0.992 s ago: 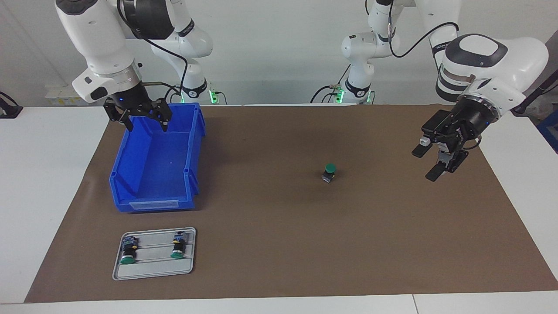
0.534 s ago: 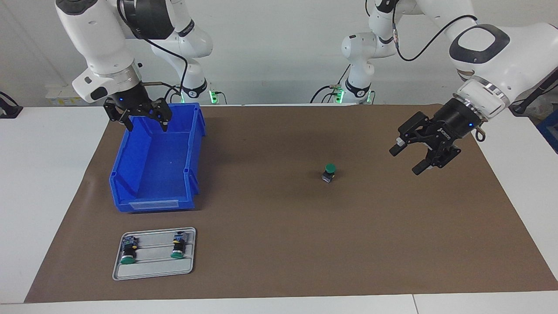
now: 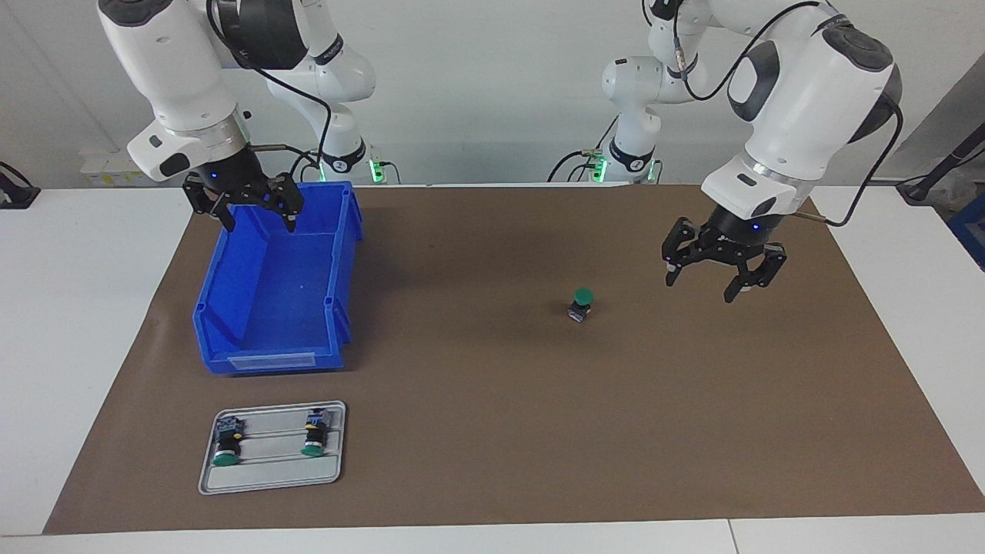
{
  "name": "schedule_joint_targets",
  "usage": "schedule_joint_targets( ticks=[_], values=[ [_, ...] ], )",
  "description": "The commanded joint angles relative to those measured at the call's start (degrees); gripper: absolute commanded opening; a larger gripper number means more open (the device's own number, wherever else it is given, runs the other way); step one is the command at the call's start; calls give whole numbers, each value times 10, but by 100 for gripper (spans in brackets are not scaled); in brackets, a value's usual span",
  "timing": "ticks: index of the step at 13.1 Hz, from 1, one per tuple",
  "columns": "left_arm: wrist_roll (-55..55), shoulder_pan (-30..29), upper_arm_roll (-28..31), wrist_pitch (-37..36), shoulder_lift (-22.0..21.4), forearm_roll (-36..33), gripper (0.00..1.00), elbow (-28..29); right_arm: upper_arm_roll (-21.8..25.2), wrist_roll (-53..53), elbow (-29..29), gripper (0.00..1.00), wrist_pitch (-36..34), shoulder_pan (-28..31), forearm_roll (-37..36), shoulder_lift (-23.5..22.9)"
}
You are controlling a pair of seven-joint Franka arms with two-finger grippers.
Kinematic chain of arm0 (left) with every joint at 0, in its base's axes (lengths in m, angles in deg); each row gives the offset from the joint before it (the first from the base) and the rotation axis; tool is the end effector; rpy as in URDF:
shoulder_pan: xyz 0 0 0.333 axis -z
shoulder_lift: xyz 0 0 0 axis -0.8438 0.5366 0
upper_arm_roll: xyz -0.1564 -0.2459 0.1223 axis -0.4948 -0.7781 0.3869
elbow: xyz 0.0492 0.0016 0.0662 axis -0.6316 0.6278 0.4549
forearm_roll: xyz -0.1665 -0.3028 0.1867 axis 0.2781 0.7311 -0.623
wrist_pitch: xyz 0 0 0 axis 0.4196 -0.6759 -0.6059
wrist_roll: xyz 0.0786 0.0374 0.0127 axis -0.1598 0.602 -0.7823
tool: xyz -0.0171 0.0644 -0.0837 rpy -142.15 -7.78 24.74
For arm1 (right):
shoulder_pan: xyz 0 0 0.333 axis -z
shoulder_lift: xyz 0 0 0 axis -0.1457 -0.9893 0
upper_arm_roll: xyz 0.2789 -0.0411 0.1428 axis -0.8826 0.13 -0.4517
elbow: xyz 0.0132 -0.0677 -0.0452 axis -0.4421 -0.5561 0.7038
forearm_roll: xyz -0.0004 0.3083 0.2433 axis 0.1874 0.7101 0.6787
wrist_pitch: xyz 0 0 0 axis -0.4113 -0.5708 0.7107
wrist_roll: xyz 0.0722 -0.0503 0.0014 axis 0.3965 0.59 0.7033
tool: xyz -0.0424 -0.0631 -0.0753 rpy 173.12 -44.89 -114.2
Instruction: Place and press button with both arms
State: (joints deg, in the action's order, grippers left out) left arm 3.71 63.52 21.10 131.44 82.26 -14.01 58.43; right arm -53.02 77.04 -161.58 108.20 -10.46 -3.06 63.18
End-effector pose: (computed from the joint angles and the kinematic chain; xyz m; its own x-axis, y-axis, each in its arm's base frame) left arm 0.6372 -0.1519 0.5994 0.9307 -0.3040 0.2035 -0.3187 -0.9469 0.0430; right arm 0.5589 0.0277 0.5992 0.9995 -0.0293 0.0088 -0.0295 -0.9994 0.0179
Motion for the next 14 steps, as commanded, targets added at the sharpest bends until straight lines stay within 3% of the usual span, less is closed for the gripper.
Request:
schedule_joint_targets(
  ticks=[1,3,14],
  values=[
    [-27,0,6,-11,-44,-43,99,70,0,15,-6,100,-4,2,6,8],
    [-28,-2,7,-11,-56,-51,99,94,0,15,-6,100,-4,2,6,8],
    [-29,-69,13,-19,-66,-77,100,110,0,15,-6,100,-4,2,6,8]
  ],
)
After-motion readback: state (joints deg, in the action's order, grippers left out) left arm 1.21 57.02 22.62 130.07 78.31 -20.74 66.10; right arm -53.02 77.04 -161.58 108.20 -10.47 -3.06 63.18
